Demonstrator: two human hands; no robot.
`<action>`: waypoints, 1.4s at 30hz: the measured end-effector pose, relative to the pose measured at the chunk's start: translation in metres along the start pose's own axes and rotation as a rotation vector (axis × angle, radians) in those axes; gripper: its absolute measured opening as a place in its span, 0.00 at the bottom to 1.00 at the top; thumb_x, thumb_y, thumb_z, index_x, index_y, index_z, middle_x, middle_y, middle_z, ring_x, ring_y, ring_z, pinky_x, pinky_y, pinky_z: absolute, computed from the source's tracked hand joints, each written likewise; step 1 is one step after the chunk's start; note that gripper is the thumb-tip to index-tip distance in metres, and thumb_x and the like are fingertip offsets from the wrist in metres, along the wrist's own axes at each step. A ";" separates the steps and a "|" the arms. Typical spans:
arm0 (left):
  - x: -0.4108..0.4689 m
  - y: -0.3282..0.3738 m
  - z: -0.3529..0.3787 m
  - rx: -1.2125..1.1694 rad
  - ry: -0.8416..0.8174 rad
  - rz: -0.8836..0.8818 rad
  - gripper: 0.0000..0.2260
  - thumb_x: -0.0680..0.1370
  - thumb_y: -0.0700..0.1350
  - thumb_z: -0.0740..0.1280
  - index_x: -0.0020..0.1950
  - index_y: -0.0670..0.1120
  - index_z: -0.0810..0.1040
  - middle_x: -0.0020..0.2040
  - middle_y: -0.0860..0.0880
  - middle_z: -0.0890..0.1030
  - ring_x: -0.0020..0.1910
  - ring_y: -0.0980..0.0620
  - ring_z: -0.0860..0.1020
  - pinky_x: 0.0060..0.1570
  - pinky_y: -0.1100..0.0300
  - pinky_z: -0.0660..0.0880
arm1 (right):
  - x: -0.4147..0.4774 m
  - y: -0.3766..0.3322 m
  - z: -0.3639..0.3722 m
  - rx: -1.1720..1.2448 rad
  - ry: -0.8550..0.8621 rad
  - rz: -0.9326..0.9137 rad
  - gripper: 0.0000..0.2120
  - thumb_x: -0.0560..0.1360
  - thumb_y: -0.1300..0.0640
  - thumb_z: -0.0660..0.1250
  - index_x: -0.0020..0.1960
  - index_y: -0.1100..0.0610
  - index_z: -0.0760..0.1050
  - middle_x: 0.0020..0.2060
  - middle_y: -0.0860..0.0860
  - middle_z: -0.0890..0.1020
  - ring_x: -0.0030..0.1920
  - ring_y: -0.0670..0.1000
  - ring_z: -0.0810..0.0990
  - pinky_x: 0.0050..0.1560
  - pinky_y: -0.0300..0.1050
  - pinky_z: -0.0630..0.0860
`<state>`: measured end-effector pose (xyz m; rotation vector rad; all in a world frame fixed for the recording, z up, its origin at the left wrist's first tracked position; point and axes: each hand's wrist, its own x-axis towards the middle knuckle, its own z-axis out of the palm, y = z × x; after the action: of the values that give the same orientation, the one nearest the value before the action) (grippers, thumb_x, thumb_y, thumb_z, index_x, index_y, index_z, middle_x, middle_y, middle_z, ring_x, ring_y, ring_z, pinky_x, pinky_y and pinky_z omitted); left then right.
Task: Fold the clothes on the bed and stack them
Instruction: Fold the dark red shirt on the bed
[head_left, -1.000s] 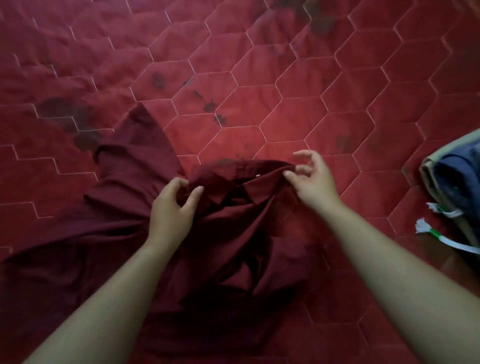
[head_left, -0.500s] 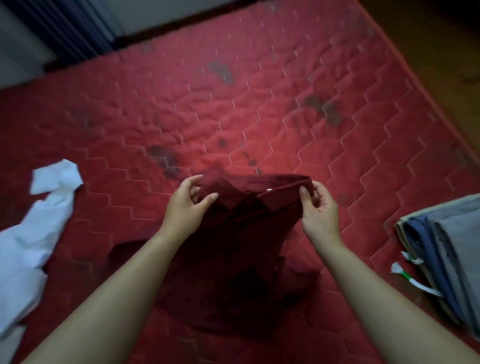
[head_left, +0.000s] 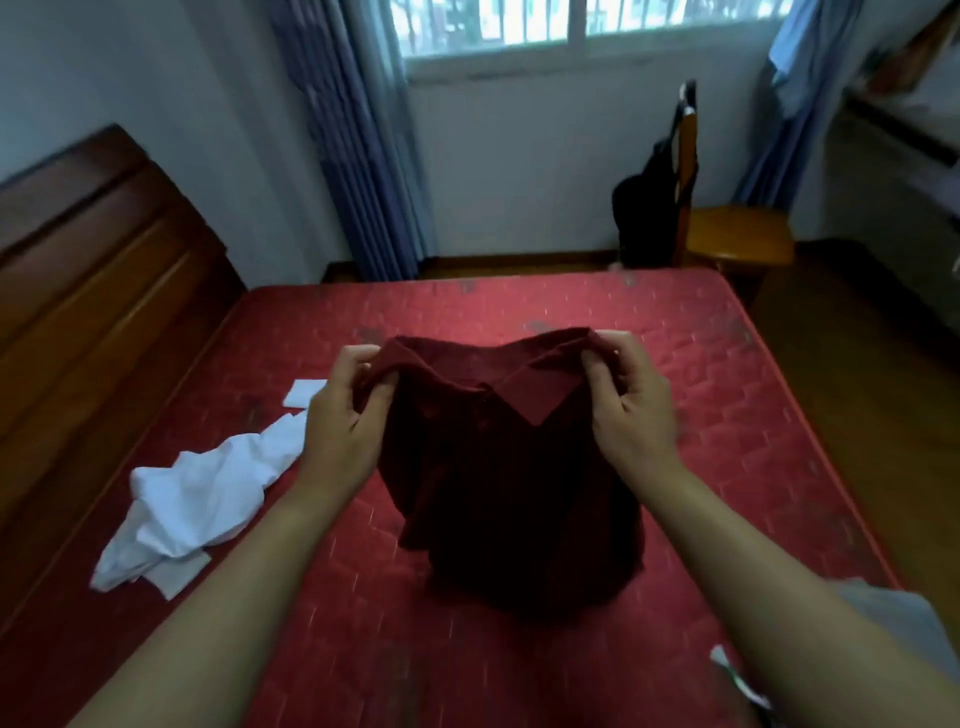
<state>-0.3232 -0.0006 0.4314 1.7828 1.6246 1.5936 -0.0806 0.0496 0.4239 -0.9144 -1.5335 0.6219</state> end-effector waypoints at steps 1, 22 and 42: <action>-0.004 0.017 -0.011 0.014 0.067 0.073 0.05 0.78 0.48 0.63 0.51 0.58 0.71 0.41 0.64 0.78 0.40 0.67 0.76 0.39 0.74 0.70 | 0.005 -0.018 -0.007 0.007 0.006 -0.077 0.09 0.78 0.55 0.60 0.53 0.42 0.73 0.44 0.34 0.79 0.46 0.37 0.78 0.45 0.31 0.72; -0.025 0.032 -0.054 0.015 0.034 -0.023 0.05 0.75 0.46 0.68 0.46 0.55 0.72 0.39 0.57 0.80 0.39 0.62 0.78 0.37 0.74 0.70 | -0.013 -0.067 -0.009 -0.140 0.024 0.080 0.07 0.78 0.57 0.61 0.52 0.50 0.76 0.45 0.44 0.80 0.47 0.38 0.78 0.45 0.29 0.74; 0.033 0.003 -0.074 -0.558 -0.236 -0.268 0.08 0.78 0.38 0.63 0.49 0.50 0.78 0.45 0.53 0.83 0.45 0.60 0.81 0.41 0.71 0.74 | -0.019 -0.109 0.115 -0.145 -0.142 0.147 0.13 0.73 0.61 0.68 0.55 0.48 0.76 0.45 0.44 0.81 0.45 0.40 0.80 0.42 0.36 0.76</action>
<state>-0.3887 -0.0084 0.4789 1.3384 1.1105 1.4585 -0.2153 -0.0135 0.4821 -1.1203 -1.6651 0.7000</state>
